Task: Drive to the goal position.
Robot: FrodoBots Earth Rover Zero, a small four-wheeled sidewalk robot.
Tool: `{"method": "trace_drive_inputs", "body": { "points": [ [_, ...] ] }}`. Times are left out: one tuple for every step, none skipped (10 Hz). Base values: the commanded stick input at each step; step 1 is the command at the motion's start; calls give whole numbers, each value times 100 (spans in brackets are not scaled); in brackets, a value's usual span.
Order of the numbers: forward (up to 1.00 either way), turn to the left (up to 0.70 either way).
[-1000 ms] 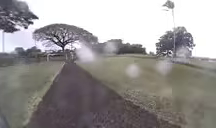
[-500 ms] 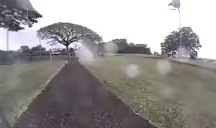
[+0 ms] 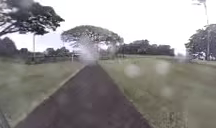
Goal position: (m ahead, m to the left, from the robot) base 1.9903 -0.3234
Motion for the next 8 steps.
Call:
{"method": "trace_drive_inputs", "body": {
  "points": [
    [100, 0],
    [100, 0],
    [100, 0],
    [100, 25],
    [100, 40],
    [100, 2],
    [100, 0],
    [100, 0]
  ]
}}
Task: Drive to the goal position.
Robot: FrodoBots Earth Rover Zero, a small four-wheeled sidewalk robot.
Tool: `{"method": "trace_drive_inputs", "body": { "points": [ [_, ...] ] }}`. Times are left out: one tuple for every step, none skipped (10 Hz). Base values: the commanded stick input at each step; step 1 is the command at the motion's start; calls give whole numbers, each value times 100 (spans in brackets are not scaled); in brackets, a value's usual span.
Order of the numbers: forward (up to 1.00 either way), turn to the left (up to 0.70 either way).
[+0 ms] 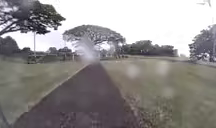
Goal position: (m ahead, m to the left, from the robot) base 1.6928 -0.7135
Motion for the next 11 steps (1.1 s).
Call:
{"method": "trace_drive_inputs", "body": {
  "points": [
    [100, 0],
    [100, 0],
    [100, 0],
    [100, 0],
    [100, 0],
    [100, 0],
    [100, 0],
    [100, 0],
    [100, 7],
    [100, 40],
    [100, 7]
  ]
}}
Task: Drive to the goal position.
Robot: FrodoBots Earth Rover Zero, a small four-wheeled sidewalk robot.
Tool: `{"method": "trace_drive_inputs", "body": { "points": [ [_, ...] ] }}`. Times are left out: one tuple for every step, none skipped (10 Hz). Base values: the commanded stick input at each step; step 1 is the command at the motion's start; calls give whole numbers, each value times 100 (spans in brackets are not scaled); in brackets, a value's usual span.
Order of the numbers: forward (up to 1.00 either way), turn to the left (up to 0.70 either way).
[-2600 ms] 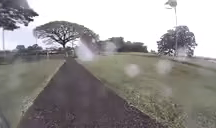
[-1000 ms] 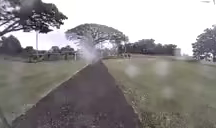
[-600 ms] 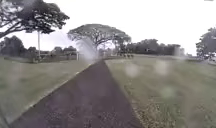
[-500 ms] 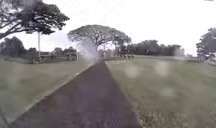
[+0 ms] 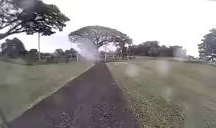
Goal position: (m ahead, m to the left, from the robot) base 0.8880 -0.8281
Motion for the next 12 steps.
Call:
{"method": "trace_drive_inputs", "body": {
  "points": [
    [100, 0],
    [100, 0],
    [100, 0],
    [100, 0],
    [100, 0],
    [100, 0],
    [100, 0],
    [100, 0],
    [100, 0],
    [100, 0],
    [100, 6],
    [100, 27]
  ]
}}
